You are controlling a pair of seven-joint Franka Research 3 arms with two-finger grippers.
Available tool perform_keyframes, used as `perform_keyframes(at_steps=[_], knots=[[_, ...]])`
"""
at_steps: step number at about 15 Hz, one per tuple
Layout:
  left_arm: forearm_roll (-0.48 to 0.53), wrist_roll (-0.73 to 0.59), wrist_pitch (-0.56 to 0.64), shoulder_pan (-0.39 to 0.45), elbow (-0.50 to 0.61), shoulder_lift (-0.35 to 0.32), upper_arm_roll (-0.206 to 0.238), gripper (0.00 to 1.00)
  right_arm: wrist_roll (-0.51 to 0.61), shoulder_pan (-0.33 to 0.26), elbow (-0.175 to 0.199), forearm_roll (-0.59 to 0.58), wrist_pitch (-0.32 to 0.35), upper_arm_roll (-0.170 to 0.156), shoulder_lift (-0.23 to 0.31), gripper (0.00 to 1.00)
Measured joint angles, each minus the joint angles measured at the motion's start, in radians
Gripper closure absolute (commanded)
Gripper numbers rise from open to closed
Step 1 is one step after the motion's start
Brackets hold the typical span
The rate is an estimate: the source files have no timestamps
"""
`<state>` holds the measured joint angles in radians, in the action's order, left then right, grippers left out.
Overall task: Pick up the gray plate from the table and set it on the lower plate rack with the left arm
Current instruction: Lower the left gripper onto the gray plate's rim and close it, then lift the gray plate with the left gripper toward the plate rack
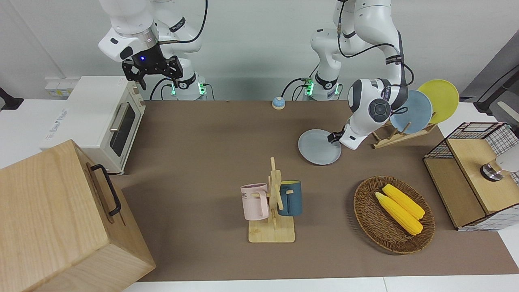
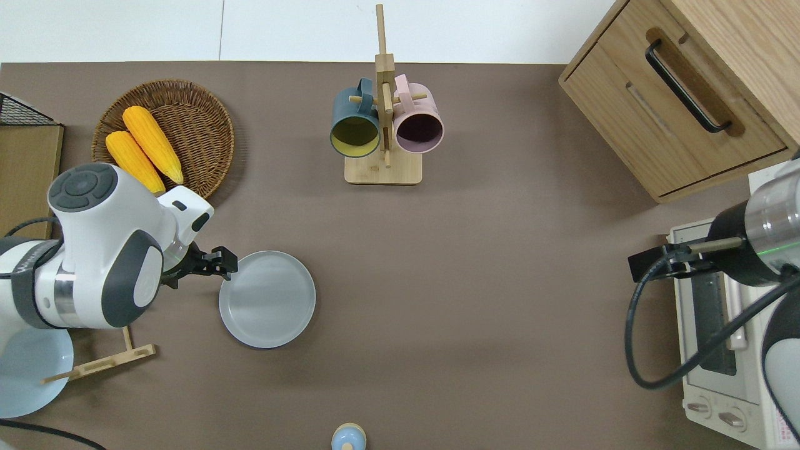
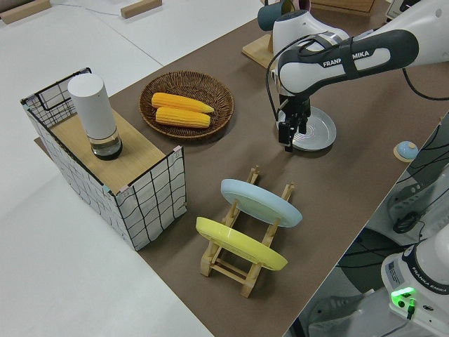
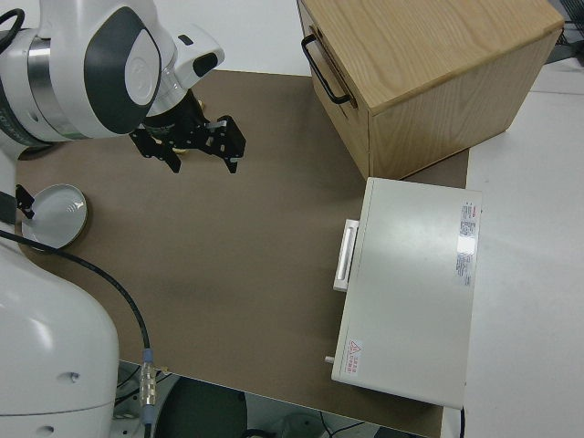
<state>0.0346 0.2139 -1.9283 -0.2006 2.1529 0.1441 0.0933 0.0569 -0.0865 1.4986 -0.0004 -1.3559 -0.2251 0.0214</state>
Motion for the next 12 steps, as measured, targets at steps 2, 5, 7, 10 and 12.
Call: perform_keyframes(at_steps=[2,5,7,10,12], knots=[[0.012,0.0,0.0,0.0,0.005,0.003,0.0,0.1,0.0,0.0,0.0,0.0,0.0,0.0,0.0,0.011],[0.027,0.001,-0.002,0.0,0.012,0.014,0.0,0.3,0.0,0.0,0.0,0.0,0.0,0.0,0.0,0.011],[0.029,0.005,-0.009,0.0,0.013,0.02,0.0,0.38,0.0,0.0,0.0,0.0,0.0,0.0,0.0,0.013],[0.029,0.008,-0.045,0.0,0.017,0.028,0.0,0.58,0.0,0.0,0.0,0.0,0.0,0.0,0.0,0.011],[0.029,0.014,-0.051,0.0,0.02,0.03,0.0,0.79,0.0,0.0,0.0,0.0,0.0,0.0,0.0,0.013]])
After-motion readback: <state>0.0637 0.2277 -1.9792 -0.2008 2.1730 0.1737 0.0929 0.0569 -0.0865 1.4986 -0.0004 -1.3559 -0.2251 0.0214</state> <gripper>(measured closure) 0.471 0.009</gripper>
